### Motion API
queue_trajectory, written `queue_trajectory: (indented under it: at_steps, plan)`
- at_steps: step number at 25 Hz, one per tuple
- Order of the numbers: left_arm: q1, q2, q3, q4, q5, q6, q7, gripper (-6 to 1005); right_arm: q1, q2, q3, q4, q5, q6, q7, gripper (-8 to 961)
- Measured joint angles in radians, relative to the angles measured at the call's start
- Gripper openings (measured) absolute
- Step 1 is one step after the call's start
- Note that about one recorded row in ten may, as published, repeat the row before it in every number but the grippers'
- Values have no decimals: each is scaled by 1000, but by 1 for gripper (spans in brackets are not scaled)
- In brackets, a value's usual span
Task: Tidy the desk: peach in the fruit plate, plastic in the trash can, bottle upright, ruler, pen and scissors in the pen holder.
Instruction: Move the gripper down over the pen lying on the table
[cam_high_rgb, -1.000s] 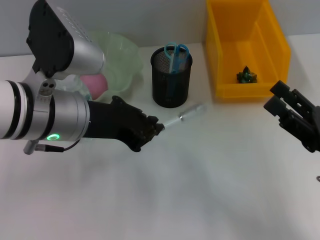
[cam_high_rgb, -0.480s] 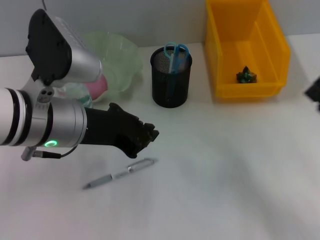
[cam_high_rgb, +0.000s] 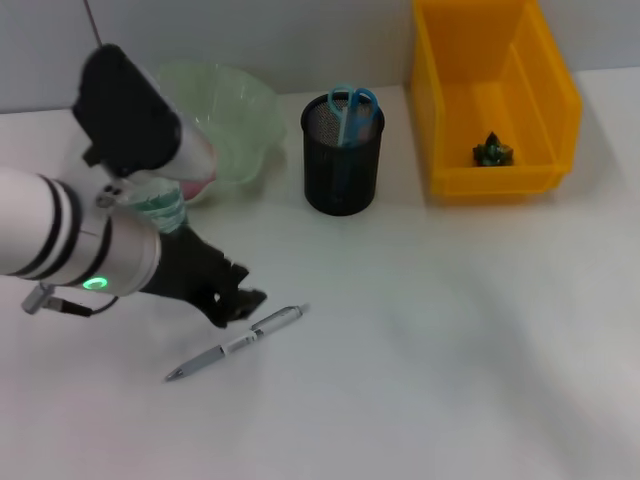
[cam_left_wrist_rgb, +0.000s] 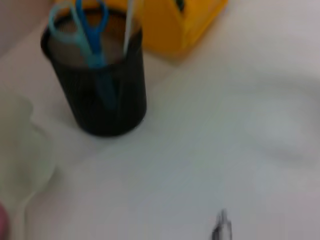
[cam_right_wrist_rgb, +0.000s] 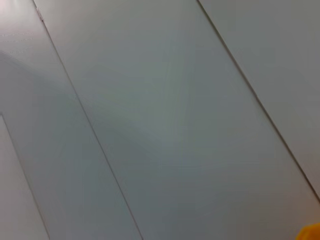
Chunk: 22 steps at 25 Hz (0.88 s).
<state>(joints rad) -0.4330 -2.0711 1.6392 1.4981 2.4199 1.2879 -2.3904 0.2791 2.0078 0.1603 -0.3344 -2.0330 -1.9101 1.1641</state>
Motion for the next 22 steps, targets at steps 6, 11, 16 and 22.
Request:
queue_trajectory:
  at_steps: [6, 11, 16, 22]
  plan:
    - [-127, -6, 16, -166, 64, 52, -80, 386, -1, 1, -1, -6, 0, 1, 0, 802]
    - [-129, -5, 27, -122, 110, 115, -132, 596, -1, 3, -1, -10, 0, 1, 0, 803]
    - [-148, -7, 36, -121, 168, 171, -181, 648, 6, 6, -1, -12, -1, 2, -1, 803]
    - [-160, -8, 48, -130, 179, 188, -197, 649, 8, 6, -1, -12, -1, 13, -2, 802]
